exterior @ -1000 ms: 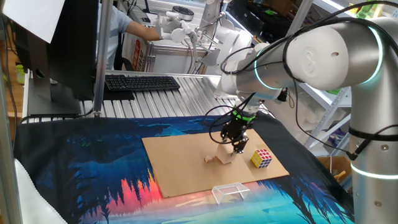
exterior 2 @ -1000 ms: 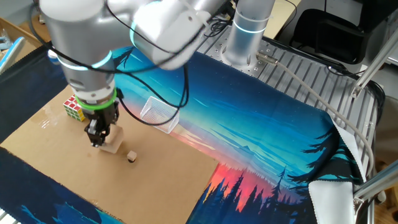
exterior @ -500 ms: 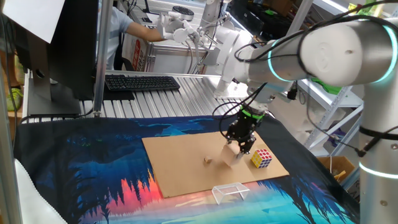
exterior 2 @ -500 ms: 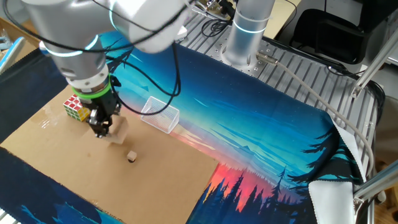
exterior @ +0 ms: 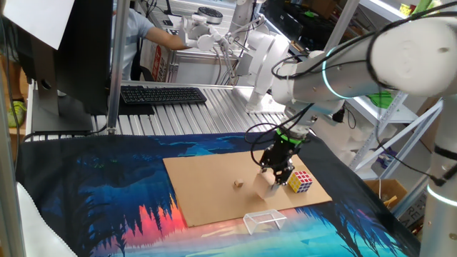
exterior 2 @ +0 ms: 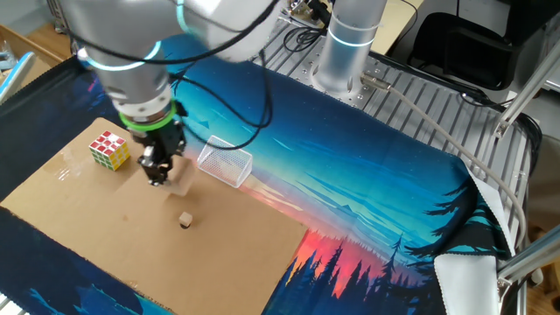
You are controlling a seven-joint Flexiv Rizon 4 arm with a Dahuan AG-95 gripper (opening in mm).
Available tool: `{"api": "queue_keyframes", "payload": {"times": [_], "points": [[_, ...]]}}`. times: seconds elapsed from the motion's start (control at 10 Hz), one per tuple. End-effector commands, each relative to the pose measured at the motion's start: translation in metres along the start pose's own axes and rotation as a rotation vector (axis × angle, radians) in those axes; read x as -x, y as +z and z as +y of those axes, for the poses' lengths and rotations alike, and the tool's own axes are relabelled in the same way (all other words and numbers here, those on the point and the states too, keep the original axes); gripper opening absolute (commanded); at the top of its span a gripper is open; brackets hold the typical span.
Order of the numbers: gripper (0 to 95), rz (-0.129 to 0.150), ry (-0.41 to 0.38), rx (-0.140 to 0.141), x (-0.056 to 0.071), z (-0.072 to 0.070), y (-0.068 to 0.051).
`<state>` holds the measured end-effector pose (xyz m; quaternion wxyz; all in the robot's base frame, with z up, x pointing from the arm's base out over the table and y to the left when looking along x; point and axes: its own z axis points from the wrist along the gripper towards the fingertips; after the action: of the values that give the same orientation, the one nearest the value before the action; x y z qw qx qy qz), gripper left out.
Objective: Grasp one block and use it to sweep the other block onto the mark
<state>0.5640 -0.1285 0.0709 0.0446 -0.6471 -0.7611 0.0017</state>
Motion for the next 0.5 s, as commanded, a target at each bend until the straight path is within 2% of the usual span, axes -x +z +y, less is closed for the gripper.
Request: {"api": "queue_keyframes", "payload": {"times": [0.1, 0.3, 0.5], "points": [[0.0, 0.010, 0.022, -0.005, -0.0110, -0.0034, -0.0053], [0.0, 0.022, 0.036, -0.002, -0.0176, -0.0076, -0.0049], [0.0, 0.015, 0.041, 0.006, -0.0198, -0.0104, 0.0014]]}}
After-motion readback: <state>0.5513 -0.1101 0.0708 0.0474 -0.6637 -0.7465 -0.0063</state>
